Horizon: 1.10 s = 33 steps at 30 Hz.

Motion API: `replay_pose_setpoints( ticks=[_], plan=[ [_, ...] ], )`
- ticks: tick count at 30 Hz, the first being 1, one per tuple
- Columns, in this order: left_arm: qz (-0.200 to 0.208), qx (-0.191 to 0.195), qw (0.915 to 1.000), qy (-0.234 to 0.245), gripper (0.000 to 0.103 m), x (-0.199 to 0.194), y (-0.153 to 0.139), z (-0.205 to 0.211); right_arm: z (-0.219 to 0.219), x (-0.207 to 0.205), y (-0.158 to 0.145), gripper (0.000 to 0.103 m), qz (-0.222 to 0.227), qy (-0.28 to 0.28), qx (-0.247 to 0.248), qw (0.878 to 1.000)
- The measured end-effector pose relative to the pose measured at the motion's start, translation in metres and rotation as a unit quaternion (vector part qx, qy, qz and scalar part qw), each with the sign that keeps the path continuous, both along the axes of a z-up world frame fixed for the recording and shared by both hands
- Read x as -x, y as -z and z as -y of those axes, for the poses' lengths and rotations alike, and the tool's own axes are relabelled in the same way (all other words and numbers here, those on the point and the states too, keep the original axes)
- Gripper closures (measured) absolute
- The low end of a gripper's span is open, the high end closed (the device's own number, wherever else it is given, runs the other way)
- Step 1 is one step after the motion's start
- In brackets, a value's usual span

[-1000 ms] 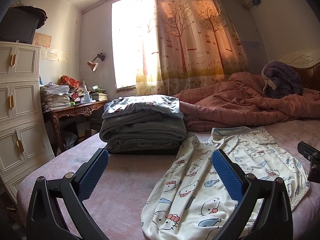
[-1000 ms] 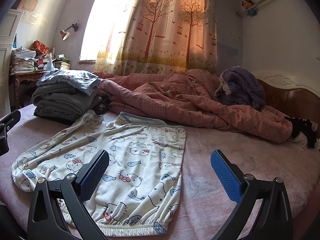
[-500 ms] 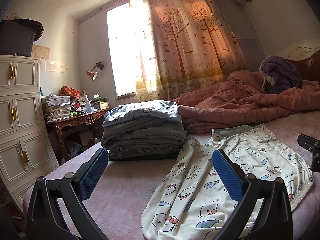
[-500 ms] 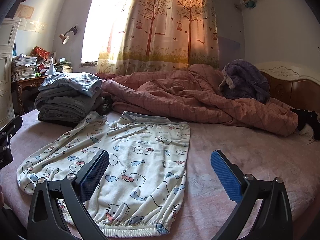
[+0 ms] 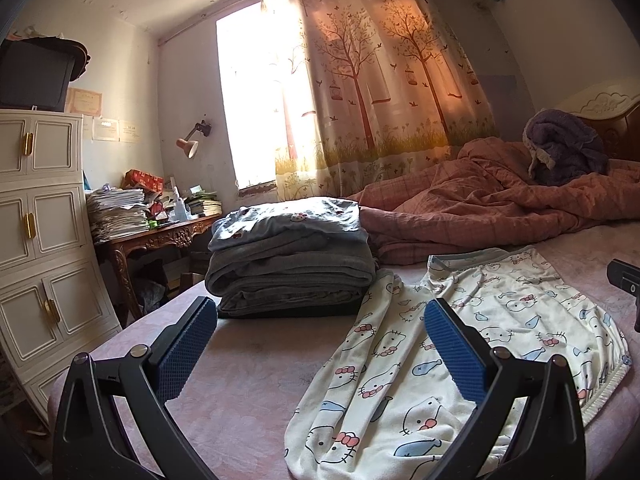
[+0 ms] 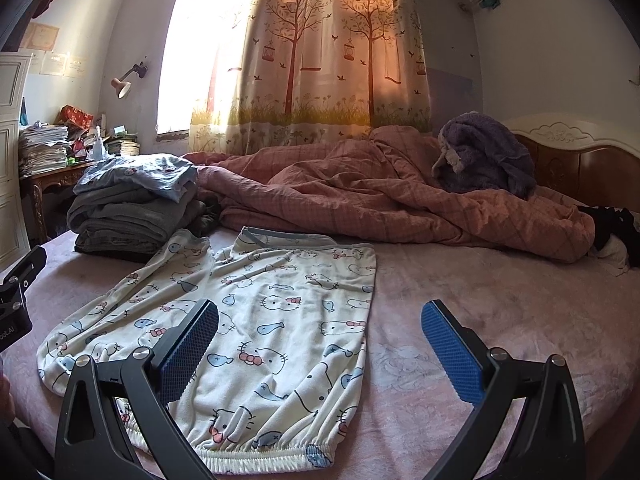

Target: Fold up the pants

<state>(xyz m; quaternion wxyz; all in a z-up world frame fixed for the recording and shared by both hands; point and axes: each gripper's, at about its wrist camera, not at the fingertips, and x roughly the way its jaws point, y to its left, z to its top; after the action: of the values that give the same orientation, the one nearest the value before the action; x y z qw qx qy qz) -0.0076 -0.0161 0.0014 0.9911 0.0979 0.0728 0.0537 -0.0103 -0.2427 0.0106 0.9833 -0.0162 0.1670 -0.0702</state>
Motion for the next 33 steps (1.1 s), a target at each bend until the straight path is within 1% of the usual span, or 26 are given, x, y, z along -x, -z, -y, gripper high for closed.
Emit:
replay_pose_setpoints(
  ticks=[10,16,24,30,33],
  plan=[
    [-0.003,0.001,1.0000,-0.002,0.000,-0.002,0.001,-0.002,0.001,0.001,0.000,0.001,0.001,0.000,0.000,1.000],
    [-0.005,0.001,0.9999,-0.013,0.000,-0.004,0.004,-0.004,0.002,0.002,-0.002,0.001,0.003,0.001,0.001,1.000],
    [0.007,-0.018,0.9998,-0.009,0.000,0.002,0.004,0.005,0.003,0.014,-0.013,0.001,0.036,0.011,0.005,0.999],
    [0.007,-0.023,0.9997,-0.004,0.000,0.002,0.003,0.008,0.000,0.026,-0.017,0.001,0.071,0.006,0.012,0.997],
    [0.007,-0.025,0.9996,0.008,0.000,0.001,0.004,0.010,0.002,0.027,-0.018,0.001,0.083,0.004,0.004,0.996]
  ],
)
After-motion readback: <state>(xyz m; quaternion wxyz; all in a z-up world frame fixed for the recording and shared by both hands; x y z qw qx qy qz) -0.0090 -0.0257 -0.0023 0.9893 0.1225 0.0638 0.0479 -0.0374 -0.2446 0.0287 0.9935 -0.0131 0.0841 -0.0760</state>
